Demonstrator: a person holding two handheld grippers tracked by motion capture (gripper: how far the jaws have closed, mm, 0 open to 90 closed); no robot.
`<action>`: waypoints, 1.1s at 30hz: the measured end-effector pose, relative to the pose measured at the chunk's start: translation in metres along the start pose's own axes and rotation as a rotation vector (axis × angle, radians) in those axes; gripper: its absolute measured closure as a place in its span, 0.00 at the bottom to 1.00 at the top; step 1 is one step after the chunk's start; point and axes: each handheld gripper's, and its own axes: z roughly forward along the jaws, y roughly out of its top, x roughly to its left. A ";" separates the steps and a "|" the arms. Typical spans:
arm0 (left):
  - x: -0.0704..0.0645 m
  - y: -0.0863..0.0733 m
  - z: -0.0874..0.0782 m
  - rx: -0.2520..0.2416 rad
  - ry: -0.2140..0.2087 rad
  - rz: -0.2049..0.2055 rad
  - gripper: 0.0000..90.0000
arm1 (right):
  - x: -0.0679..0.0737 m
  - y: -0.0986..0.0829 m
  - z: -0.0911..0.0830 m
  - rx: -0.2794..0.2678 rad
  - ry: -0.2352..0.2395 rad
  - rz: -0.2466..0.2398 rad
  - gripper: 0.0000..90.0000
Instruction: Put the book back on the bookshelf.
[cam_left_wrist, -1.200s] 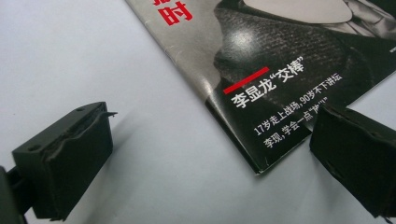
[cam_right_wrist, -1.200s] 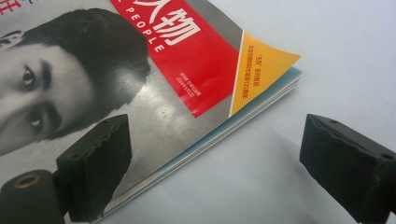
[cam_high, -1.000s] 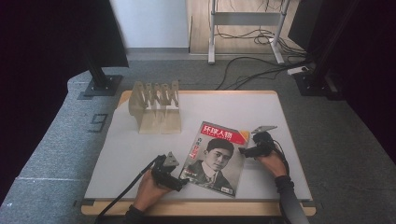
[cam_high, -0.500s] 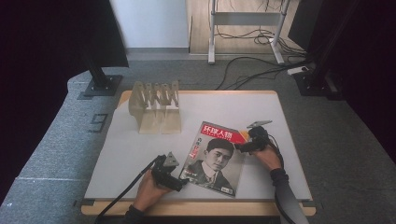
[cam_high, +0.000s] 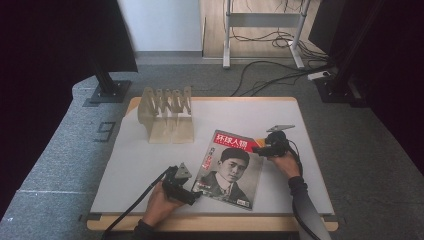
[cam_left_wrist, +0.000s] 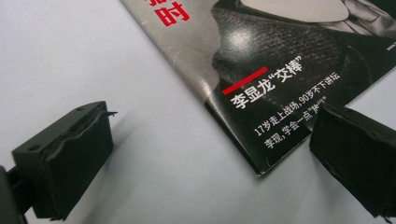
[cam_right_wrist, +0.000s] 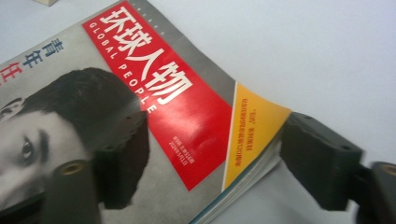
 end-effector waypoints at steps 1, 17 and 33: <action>0.000 0.000 0.000 0.000 0.000 0.000 0.00 | 0.000 0.001 0.000 -0.001 -0.006 -0.003 0.38; 0.000 0.000 0.000 0.000 -0.001 0.000 0.00 | -0.001 0.007 -0.002 -0.019 -0.106 0.013 0.94; 0.000 0.000 0.000 0.000 -0.003 -0.002 0.00 | 0.020 0.029 -0.027 -0.061 -0.044 -0.056 0.97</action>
